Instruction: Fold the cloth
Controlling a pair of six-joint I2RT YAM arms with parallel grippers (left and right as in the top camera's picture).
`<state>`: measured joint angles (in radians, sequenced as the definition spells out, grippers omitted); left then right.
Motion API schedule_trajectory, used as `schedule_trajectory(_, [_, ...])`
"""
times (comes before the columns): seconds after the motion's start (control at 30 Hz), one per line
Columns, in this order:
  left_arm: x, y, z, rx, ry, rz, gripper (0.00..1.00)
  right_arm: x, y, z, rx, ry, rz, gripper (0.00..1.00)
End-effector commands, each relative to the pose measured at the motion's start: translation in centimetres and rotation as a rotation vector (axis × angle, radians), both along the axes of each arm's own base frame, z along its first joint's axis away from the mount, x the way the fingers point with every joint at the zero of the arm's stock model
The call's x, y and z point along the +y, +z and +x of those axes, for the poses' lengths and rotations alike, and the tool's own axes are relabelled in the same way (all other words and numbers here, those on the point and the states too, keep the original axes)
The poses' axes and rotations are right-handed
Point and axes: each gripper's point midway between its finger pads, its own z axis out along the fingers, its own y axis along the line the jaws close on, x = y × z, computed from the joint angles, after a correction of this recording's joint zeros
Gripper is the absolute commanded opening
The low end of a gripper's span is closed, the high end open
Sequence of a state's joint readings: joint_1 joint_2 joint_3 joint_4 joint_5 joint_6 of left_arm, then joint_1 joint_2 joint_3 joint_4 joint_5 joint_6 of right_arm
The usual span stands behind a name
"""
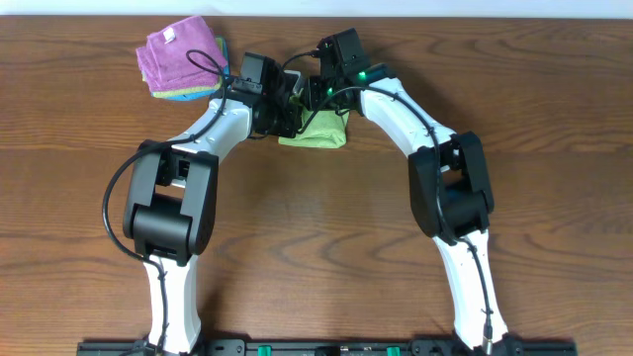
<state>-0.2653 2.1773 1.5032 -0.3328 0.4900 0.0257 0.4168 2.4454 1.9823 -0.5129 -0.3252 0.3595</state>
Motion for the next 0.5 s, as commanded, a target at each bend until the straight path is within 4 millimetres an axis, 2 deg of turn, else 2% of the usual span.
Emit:
schedule_trajectory(0.0, [-0.2, 2.2, 1.0, -0.045, 0.002, -0.021, 0.06, 1.0, 0.0, -0.3, 0.002, 0.018, 0.008, 0.34])
schedule_trajectory(0.17, [0.5, 3.5, 1.3, -0.066, 0.017, -0.02, 0.06, 1.2, 0.1, -0.4, 0.004, 0.023, 0.015, 0.34])
schedule_trajectory(0.47, [3.6, 6.8, 1.9, -0.112, 0.077, 0.003, 0.06, 1.2, 0.1, -0.4, 0.007, 0.026, 0.02, 0.34])
